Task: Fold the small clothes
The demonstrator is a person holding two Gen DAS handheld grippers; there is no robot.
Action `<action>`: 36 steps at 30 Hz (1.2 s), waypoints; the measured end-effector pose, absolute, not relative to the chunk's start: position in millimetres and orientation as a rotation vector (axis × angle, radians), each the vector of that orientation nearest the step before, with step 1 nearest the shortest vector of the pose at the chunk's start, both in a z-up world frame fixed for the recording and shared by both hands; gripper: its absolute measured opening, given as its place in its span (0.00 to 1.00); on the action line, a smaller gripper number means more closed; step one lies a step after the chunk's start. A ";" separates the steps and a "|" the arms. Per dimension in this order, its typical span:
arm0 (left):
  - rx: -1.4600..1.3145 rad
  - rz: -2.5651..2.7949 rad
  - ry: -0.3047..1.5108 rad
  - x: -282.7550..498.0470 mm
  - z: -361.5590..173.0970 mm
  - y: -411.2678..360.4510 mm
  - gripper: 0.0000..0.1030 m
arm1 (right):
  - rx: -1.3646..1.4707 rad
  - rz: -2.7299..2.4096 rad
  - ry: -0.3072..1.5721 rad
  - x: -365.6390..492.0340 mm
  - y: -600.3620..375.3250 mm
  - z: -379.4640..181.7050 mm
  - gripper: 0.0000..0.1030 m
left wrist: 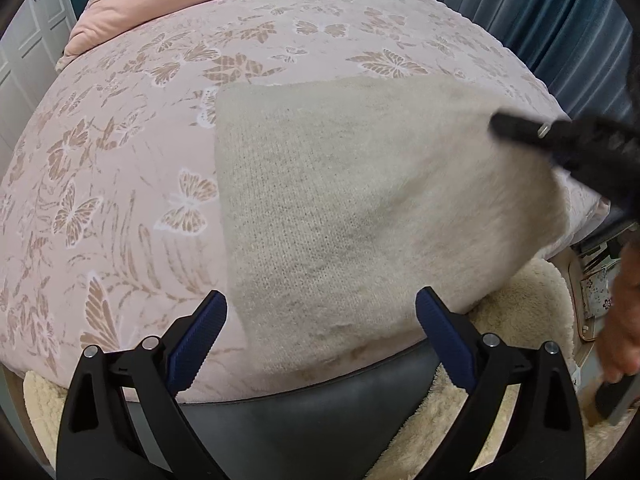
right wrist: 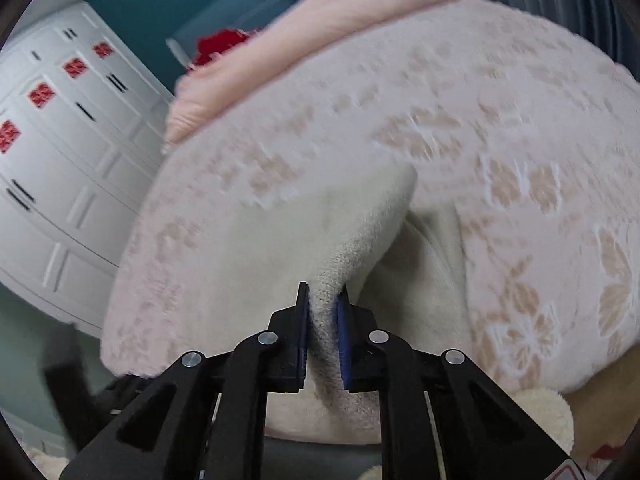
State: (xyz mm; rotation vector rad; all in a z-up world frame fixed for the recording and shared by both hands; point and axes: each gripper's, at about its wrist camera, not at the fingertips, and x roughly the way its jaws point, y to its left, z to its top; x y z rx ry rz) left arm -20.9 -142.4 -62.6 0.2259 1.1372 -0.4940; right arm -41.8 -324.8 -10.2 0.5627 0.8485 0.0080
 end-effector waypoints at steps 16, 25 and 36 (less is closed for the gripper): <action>0.172 -0.453 1.168 -12.5 -64.8 -121.2 0.91 | 0.341 -0.092 0.943 -42.7 -313.1 -13.8 0.24; 0.137 -0.293 1.173 -4.7 -64.1 -66.9 0.91 | 0.353 0.150 1.202 19.1 -199.0 -112.5 0.24; 0.119 -0.353 1.166 -5.9 -60.7 -76.8 0.91 | 0.302 -0.141 1.186 -47.1 -280.0 -85.5 0.20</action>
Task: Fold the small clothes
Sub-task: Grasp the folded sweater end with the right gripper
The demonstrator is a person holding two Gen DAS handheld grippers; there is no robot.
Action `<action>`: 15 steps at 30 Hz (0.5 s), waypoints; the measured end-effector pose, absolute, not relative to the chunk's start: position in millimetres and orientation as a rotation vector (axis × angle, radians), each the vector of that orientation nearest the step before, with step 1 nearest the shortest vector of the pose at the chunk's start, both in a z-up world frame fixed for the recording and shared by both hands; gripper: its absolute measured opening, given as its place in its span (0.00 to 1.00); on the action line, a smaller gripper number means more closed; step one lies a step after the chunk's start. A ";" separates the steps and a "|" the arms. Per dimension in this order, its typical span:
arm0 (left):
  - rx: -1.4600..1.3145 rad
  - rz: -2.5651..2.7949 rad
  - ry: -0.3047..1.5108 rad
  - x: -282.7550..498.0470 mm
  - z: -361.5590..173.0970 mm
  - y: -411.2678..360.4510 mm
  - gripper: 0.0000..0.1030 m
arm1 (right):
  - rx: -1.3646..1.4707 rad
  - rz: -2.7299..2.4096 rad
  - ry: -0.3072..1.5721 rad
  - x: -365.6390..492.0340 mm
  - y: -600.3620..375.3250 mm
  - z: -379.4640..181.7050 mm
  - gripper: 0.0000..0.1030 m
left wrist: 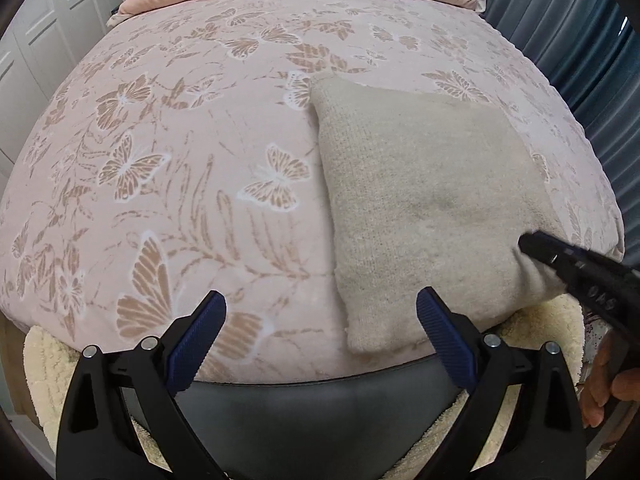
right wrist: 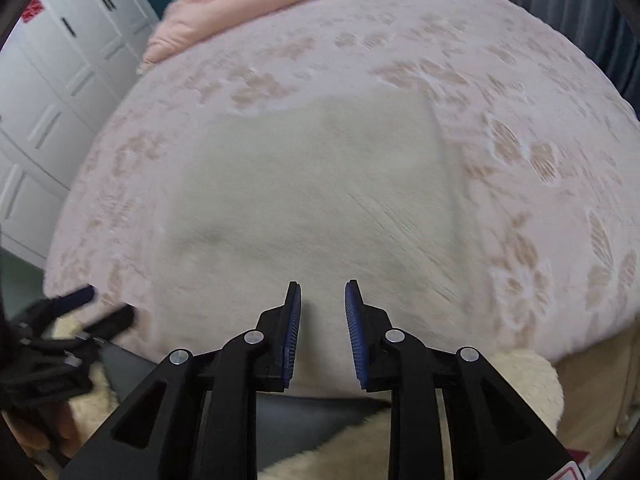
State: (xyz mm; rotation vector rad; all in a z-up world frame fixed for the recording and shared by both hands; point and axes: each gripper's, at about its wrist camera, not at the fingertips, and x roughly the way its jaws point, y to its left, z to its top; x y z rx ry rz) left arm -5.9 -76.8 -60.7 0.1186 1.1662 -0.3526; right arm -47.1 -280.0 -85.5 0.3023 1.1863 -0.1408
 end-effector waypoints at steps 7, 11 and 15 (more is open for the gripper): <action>0.160 -0.409 1.170 -8.0 -61.7 -109.0 0.91 | 0.448 -0.183 1.045 -71.5 -315.8 -63.9 0.51; 0.123 -0.447 1.195 -0.6 -65.6 -122.9 0.92 | 0.406 -0.229 1.045 -60.2 -329.4 -69.3 0.75; -0.083 -0.529 1.256 22.8 -76.9 -129.7 0.95 | 0.447 -0.245 1.127 -47.9 -342.8 -104.5 0.77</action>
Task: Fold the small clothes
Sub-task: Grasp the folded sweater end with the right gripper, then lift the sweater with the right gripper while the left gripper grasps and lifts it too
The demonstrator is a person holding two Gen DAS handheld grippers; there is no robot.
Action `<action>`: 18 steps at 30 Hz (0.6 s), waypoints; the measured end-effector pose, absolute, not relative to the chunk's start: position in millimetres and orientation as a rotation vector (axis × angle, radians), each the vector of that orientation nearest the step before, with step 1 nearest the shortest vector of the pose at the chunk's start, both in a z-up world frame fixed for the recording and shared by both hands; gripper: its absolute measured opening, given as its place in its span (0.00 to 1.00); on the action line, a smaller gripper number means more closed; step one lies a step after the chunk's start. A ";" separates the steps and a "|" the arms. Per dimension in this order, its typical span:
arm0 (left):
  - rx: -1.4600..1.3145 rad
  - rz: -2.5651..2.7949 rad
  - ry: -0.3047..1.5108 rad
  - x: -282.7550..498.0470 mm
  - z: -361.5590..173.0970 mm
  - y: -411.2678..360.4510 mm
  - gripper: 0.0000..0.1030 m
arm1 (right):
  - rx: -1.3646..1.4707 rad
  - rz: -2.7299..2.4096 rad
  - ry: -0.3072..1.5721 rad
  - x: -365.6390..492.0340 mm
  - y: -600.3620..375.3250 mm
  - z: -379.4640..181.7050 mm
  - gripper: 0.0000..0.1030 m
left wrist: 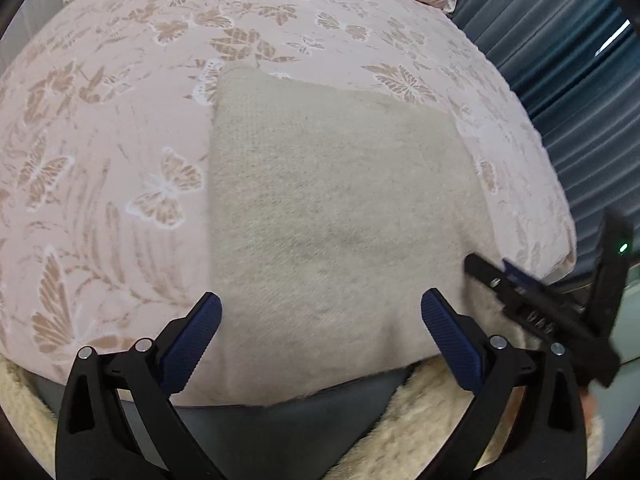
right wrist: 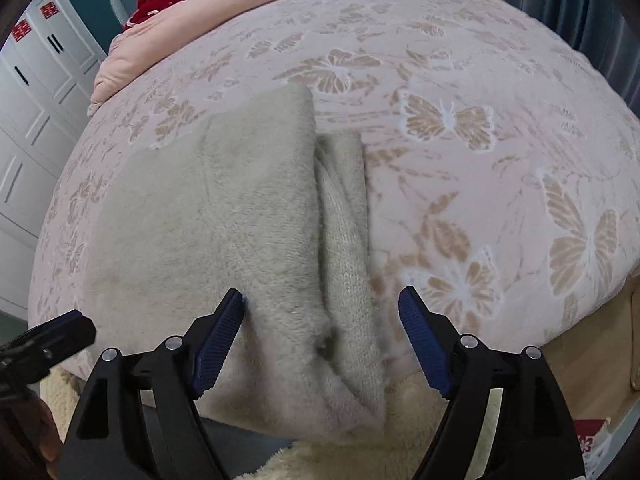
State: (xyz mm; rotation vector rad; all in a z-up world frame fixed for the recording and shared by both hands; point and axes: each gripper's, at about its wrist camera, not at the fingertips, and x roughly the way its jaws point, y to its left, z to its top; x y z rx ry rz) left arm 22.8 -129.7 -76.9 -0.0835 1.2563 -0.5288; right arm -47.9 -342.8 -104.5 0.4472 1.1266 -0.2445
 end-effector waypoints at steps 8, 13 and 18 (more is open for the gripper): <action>-0.271 -0.455 1.428 76.6 -143.8 -135.5 0.96 | 0.760 -0.143 1.101 -35.8 -361.9 -147.4 0.95; -0.242 -0.475 1.403 74.8 -135.6 -144.9 0.85 | 0.720 -0.106 1.083 -24.4 -355.4 -143.3 0.61; -0.059 -0.563 1.291 58.1 -87.8 -161.5 0.48 | 0.745 -0.045 1.015 -27.1 -352.4 -104.3 0.33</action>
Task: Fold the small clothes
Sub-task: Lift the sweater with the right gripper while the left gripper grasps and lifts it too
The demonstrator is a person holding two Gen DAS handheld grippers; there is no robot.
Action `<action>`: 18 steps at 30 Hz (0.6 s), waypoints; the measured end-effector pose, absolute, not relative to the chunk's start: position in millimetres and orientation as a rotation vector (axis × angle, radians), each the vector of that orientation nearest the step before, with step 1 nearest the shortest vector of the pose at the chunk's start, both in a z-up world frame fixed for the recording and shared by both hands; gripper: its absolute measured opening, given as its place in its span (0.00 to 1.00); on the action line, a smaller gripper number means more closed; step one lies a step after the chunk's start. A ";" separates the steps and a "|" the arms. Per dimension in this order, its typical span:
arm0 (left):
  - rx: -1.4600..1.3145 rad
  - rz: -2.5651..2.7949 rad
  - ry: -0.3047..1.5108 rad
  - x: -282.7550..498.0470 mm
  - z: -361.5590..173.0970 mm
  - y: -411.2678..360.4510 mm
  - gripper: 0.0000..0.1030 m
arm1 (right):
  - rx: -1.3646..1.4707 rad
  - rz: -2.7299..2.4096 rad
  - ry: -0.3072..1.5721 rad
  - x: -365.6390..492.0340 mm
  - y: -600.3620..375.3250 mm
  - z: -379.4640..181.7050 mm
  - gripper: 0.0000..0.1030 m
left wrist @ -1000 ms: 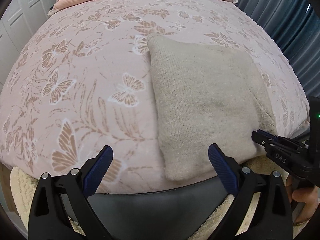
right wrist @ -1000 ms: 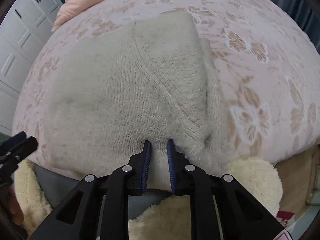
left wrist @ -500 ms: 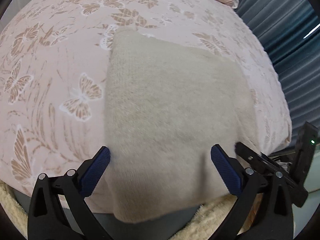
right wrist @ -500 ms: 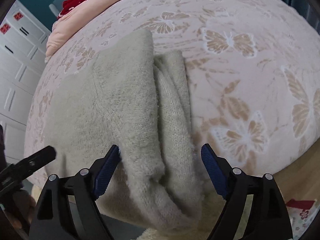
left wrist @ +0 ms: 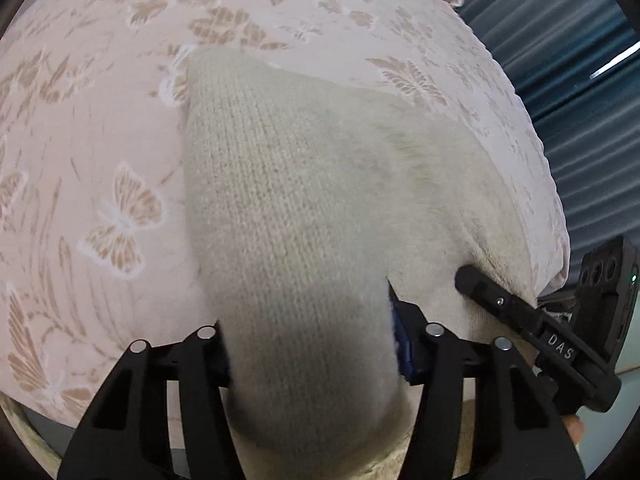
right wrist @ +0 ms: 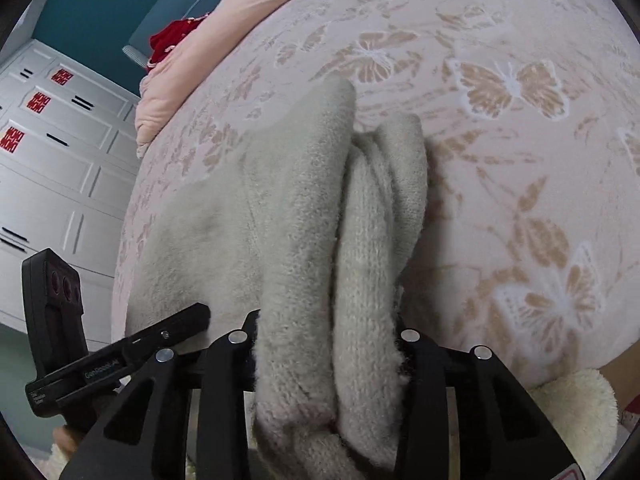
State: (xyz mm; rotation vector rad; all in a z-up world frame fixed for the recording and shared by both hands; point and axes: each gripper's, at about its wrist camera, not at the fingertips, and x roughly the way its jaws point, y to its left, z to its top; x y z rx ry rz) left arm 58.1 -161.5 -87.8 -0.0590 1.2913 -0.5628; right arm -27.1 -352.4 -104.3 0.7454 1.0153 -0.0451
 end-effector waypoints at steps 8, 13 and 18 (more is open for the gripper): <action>0.036 -0.659 1.101 36.7 11.9 -167.4 0.47 | 0.633 -0.026 0.816 -52.4 -323.2 4.2 0.33; 0.055 -0.697 0.943 21.5 79.5 -152.1 0.47 | 0.609 -0.015 0.679 -68.4 -311.5 65.0 0.33; 0.002 -0.724 0.804 13.8 134.8 -120.9 0.47 | 0.489 -0.001 0.565 -72.1 -278.2 130.8 0.34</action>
